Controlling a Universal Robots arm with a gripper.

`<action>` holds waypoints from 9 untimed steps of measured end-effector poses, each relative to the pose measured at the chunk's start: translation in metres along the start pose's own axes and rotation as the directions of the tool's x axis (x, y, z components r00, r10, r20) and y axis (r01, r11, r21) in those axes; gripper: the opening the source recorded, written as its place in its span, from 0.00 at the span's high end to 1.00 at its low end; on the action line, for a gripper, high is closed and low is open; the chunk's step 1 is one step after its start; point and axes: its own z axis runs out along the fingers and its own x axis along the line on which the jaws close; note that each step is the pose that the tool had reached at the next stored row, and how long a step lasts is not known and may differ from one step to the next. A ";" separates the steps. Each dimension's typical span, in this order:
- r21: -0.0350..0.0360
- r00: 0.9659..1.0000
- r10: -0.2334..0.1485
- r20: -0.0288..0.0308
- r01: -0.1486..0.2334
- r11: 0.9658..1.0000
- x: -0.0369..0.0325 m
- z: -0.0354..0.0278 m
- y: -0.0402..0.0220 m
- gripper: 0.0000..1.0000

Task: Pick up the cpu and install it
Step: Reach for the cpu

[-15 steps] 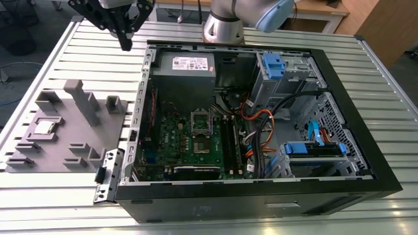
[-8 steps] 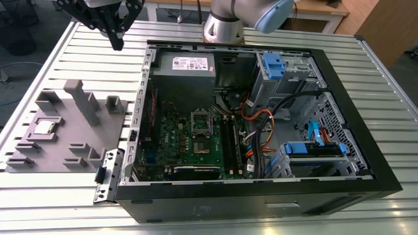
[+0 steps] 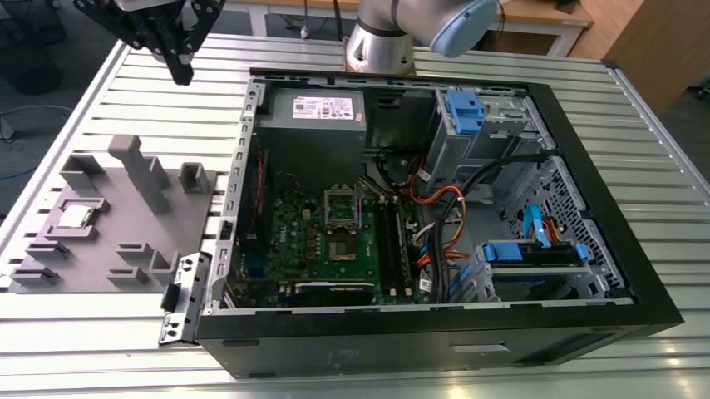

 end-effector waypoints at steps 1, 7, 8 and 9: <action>0.000 1.000 0.000 0.001 0.000 1.000 0.0024 -0.0001 -0.0002 0.89; -0.001 1.000 0.000 0.007 0.000 1.000 0.0179 -0.0009 -0.0014 0.89; -0.001 1.000 0.000 0.008 0.000 1.000 0.0208 -0.0010 -0.0016 0.89; -0.001 1.000 0.000 0.009 0.000 1.000 0.0237 -0.0009 -0.0018 0.89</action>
